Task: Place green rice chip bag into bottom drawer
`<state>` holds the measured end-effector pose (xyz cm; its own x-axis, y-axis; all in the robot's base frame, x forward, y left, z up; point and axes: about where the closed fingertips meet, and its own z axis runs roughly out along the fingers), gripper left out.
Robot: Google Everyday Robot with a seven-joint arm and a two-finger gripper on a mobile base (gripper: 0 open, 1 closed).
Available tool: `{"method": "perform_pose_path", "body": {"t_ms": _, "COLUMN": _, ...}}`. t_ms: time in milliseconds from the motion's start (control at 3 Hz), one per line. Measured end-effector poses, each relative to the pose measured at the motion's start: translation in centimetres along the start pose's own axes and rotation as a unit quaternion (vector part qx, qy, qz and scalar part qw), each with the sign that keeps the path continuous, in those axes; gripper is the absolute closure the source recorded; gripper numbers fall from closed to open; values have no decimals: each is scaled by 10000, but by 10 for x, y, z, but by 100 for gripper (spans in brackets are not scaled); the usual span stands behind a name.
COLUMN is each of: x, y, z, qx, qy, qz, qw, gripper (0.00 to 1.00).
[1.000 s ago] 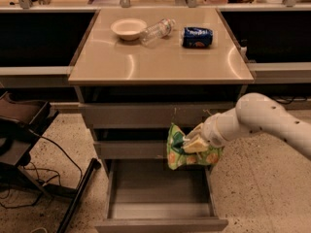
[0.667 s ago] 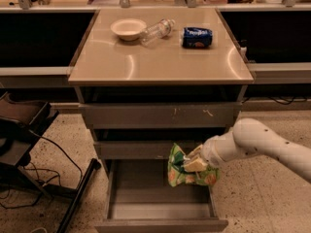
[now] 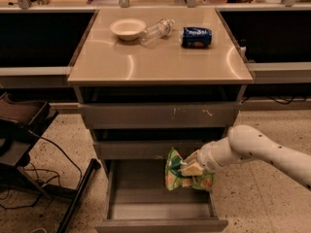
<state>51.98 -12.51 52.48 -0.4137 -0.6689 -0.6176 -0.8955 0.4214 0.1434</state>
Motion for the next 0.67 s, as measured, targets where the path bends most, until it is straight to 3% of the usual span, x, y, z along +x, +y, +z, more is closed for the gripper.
{"method": "perform_pose_path", "body": {"t_ms": 667, "x": 73, "y": -61, "z": 113, "qx": 115, "qy": -346, "qz": 386, "qw": 9986, "gripper": 100}}
